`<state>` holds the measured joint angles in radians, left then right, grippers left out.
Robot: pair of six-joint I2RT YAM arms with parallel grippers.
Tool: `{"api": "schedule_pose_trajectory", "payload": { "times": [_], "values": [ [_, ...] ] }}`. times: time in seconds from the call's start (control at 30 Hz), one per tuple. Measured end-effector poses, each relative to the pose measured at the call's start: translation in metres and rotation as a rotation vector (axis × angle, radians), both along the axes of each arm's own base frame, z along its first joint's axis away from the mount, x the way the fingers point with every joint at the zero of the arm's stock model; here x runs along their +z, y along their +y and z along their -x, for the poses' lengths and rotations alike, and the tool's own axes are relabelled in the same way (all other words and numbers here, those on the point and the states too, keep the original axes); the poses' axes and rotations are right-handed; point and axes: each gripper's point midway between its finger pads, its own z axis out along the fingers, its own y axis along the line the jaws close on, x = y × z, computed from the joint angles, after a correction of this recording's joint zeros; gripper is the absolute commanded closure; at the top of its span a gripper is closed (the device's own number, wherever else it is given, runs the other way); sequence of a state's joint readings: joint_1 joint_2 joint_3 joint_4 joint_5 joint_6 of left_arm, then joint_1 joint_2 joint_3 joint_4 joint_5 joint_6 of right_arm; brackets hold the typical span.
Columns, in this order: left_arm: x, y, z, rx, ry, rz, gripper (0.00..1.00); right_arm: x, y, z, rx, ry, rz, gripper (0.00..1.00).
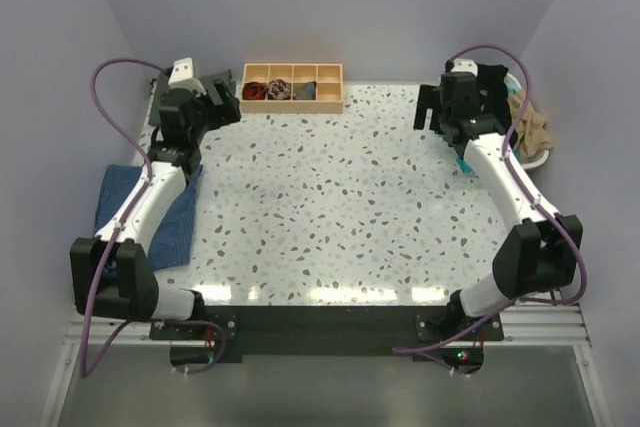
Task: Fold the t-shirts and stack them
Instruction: Grab the tshirt from the pile, then move the tshirt to the center of the board
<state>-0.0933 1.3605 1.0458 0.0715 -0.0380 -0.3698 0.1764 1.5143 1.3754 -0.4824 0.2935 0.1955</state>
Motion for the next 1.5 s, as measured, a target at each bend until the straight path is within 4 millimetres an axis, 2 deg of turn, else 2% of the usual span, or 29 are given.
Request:
{"api": "schedule_pose_trajectory", "payload": {
  "times": [0.1,0.2,0.3,0.37,0.47,0.57,0.6,0.67,0.83,0.97,1.07,1.13,1.27,1.37,1.47,1.5],
  "values": [
    [-0.005,-0.001,-0.011,-0.006,0.019,-0.016,0.0,-0.002,-0.023,-0.014,-0.086,-0.028,0.096,0.01],
    [-0.013,-0.005,-0.025,-0.026,0.05,-0.022,0.0,-0.014,-0.041,-0.033,-0.159,0.001,0.149,0.01],
    [-0.027,-0.009,-0.03,-0.048,0.086,-0.021,0.0,-0.032,-0.064,-0.062,-0.229,0.028,0.176,0.03],
    [-0.035,-0.012,-0.03,-0.061,0.108,-0.019,0.0,-0.048,-0.079,-0.072,-0.265,0.057,0.189,0.05],
    [-0.038,-0.014,-0.03,-0.074,0.117,-0.021,0.0,-0.069,-0.097,-0.076,-0.3,0.103,0.197,0.12],
    [-0.038,-0.015,-0.03,-0.085,0.113,-0.027,0.0,-0.072,-0.111,-0.084,-0.327,0.109,0.195,0.39],
    [-0.039,-0.015,-0.031,-0.089,0.114,-0.026,0.0,-0.071,-0.114,-0.086,-0.334,0.105,0.194,0.74],
    [-0.043,-0.017,-0.034,-0.096,0.121,-0.025,0.0,-0.068,-0.117,-0.088,-0.337,0.099,0.194,0.99],
    [-0.058,-0.019,-0.037,-0.108,0.153,-0.022,0.0,-0.066,-0.112,-0.09,-0.316,0.078,0.168,1.0],
    [-0.059,-0.023,-0.038,-0.128,0.155,-0.015,0.01,-0.058,-0.1,-0.075,-0.261,0.036,0.113,1.0],
    [-0.057,-0.025,-0.039,-0.139,0.148,-0.01,0.03,-0.029,-0.085,-0.055,-0.192,-0.03,0.046,1.0],
    [-0.056,-0.027,-0.039,-0.149,0.144,-0.006,0.03,0.008,-0.07,-0.045,-0.121,-0.11,-0.011,1.0],
    [-0.055,-0.032,-0.038,-0.171,0.143,0.014,0.03,0.1,-0.033,-0.027,0.07,-0.297,-0.117,1.0],
    [-0.05,-0.035,-0.037,-0.177,0.136,0.031,0.03,0.161,-0.002,-0.01,0.239,-0.404,-0.177,1.0],
    [-0.039,-0.035,-0.034,-0.176,0.11,0.041,0.04,0.204,0.03,0.013,0.411,-0.465,-0.227,1.0],
    [-0.033,-0.035,-0.031,-0.174,0.096,0.048,0.04,0.218,0.047,0.024,0.499,-0.478,-0.255,1.0]
  ]
}}
